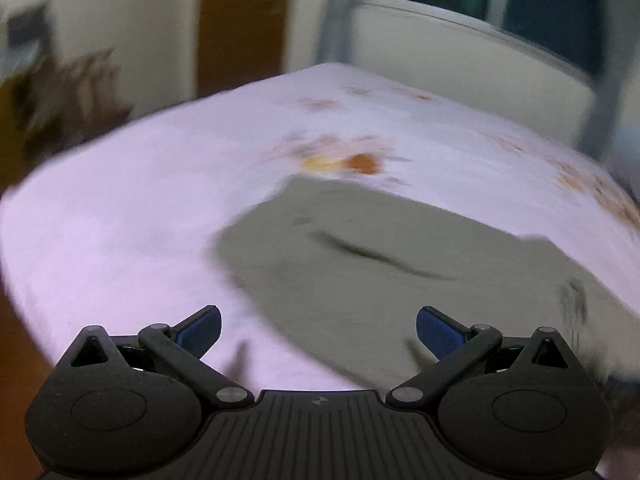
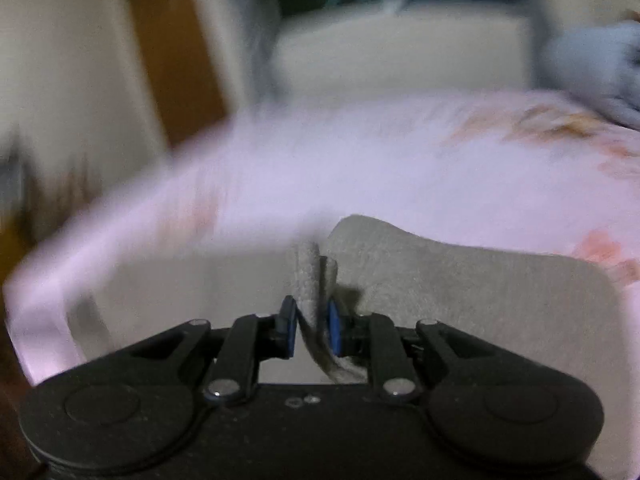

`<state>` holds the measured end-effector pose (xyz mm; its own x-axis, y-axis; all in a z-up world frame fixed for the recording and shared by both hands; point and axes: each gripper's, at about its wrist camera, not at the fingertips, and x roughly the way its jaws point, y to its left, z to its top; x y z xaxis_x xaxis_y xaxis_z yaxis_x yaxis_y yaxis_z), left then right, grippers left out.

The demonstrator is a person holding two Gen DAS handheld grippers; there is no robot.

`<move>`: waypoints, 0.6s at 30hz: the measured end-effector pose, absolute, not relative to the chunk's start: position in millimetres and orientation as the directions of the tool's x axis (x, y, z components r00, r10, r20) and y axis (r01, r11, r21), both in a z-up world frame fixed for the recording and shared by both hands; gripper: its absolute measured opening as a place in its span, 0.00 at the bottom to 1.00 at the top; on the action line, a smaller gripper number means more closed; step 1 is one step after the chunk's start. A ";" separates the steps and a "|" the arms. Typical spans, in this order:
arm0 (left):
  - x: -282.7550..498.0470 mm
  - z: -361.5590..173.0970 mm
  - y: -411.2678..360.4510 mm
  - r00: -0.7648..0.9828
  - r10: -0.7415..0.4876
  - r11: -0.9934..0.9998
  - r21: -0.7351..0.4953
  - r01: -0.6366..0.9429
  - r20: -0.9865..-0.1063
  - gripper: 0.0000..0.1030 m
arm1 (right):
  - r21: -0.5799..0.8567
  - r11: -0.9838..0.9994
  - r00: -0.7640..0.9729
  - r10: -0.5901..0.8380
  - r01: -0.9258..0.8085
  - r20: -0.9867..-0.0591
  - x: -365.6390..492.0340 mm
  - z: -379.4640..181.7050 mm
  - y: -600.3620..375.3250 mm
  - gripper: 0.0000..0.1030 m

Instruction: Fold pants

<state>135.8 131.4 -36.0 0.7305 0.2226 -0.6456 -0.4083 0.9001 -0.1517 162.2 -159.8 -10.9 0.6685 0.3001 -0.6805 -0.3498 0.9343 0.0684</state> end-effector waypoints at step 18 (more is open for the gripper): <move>131.9 -42.8 141.1 0.761 0.167 0.895 -0.227 -0.383 -0.626 1.00 | -0.022 0.877 0.716 0.376 -0.479 -0.588 147.1 15.3 -163.0 0.23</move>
<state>131.9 141.1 -42.8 0.7615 0.1671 -0.6263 -0.3833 0.8952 -0.2272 147.1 -163.0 15.3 0.7162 0.3762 -0.5878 -0.4791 0.8775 -0.0220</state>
